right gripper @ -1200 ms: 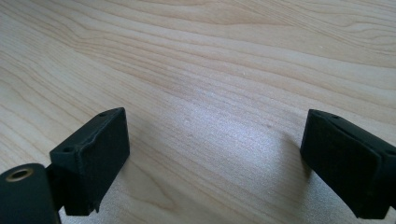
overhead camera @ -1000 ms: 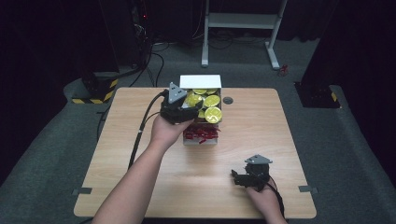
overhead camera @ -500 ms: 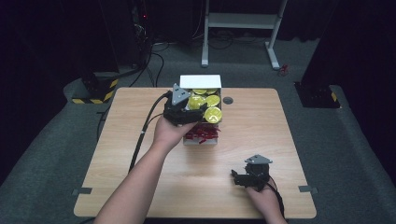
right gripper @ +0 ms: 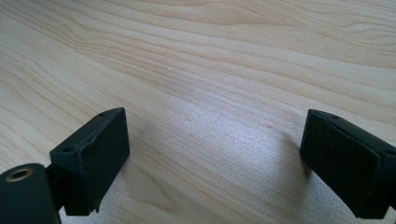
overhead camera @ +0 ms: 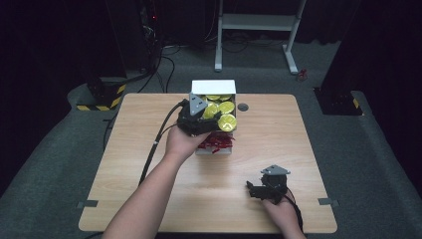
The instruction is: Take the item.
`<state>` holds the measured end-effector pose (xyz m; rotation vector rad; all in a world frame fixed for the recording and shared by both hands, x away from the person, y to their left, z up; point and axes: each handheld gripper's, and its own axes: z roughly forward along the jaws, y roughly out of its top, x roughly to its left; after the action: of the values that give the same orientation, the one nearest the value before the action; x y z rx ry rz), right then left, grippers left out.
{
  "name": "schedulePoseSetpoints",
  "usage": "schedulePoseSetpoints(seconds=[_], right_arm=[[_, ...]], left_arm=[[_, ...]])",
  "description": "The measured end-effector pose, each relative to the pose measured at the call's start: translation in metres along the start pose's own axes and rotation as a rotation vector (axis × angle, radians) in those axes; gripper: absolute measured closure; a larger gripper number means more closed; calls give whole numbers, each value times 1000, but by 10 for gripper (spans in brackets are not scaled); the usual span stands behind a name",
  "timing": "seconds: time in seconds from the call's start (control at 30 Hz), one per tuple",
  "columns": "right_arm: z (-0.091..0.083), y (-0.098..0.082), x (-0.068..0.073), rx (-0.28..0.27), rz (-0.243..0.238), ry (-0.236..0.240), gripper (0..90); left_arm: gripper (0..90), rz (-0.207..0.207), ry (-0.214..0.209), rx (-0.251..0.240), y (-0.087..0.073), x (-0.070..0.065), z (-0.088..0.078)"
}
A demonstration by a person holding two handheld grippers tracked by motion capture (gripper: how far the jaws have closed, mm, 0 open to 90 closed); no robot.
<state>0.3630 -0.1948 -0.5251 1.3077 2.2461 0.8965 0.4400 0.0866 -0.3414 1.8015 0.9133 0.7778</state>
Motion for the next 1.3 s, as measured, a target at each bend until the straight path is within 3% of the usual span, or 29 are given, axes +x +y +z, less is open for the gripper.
schedulePoseSetpoints(seconds=[0.37, 0.6, 0.77, 1.3], right_arm=[[0, 0, 0, 1, 4, 0, 81], [0, 0, 0, 1, 4, 0, 81], [0, 0, 0, 1, 3, 0, 81], [0, 0, 0, -1, 6, 0, 81]], left_arm=[[382, -8, -26, -17, -1, 1, -4], [383, -38, -47, -52, 2, 2, -10], [383, -52, -58, -48, 4, 5, -13], [383, -77, -50, -76, 4, 13, -23]])
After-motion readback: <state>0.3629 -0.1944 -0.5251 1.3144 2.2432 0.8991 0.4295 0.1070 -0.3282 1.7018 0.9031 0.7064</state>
